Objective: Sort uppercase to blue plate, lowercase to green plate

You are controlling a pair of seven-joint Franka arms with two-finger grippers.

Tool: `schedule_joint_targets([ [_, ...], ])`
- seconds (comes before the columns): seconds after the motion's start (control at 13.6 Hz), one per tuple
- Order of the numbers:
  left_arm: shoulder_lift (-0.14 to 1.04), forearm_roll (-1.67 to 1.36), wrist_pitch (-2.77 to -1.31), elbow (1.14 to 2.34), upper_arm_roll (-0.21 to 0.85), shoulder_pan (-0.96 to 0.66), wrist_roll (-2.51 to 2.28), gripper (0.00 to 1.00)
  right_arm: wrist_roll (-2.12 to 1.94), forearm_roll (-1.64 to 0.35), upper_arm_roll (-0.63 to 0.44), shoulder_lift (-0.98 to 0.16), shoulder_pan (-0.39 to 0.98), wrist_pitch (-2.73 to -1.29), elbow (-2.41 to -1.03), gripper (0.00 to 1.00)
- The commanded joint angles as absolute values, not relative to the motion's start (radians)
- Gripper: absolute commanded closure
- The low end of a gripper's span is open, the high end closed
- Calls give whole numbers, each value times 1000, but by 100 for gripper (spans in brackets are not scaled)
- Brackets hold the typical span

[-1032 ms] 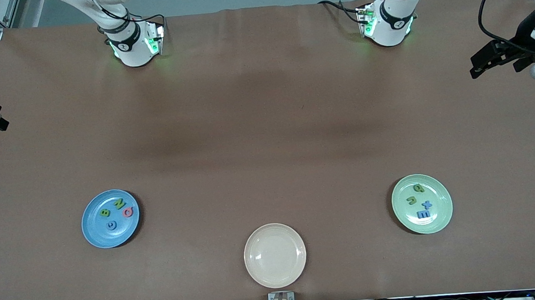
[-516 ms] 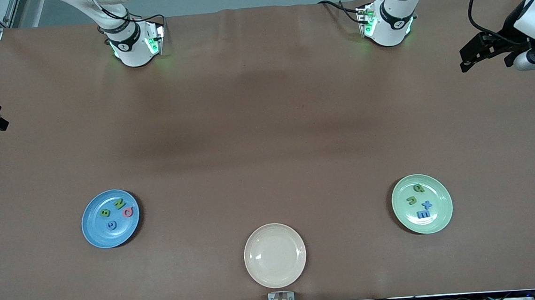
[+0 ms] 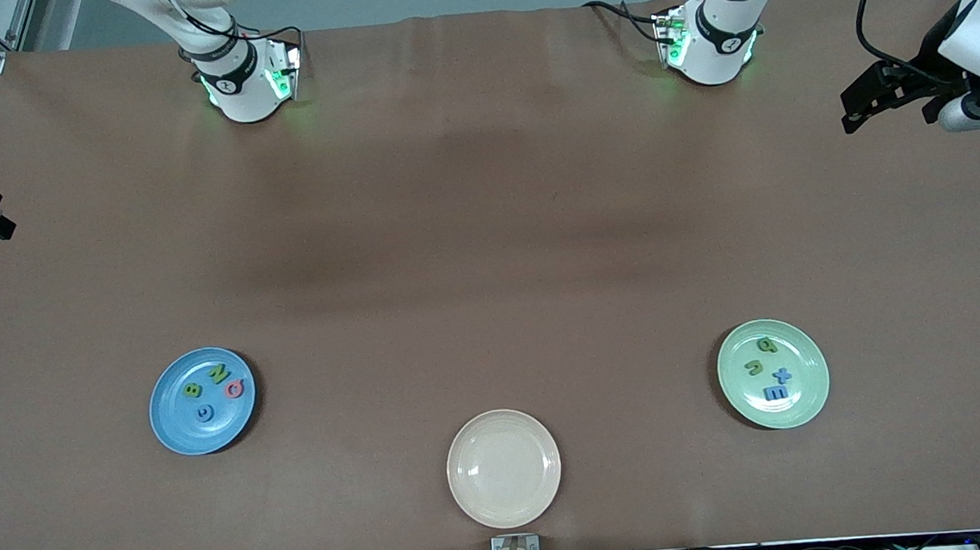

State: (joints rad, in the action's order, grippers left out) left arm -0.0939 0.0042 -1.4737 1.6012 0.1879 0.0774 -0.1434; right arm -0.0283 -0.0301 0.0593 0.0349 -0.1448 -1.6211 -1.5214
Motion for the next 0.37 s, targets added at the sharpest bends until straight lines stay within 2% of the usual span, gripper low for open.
schedule_joint_targets([
  [0.0, -92, 9, -1486, 1598, 196, 83, -126, 0, -23, -26, 77, 38, -164, -1612, -1514, 0],
  [0.29, -86, 9, -1486, 1589, 196, 84, -140, 0, -23, -25, 77, 38, -164, -1612, -1513, 0],
])
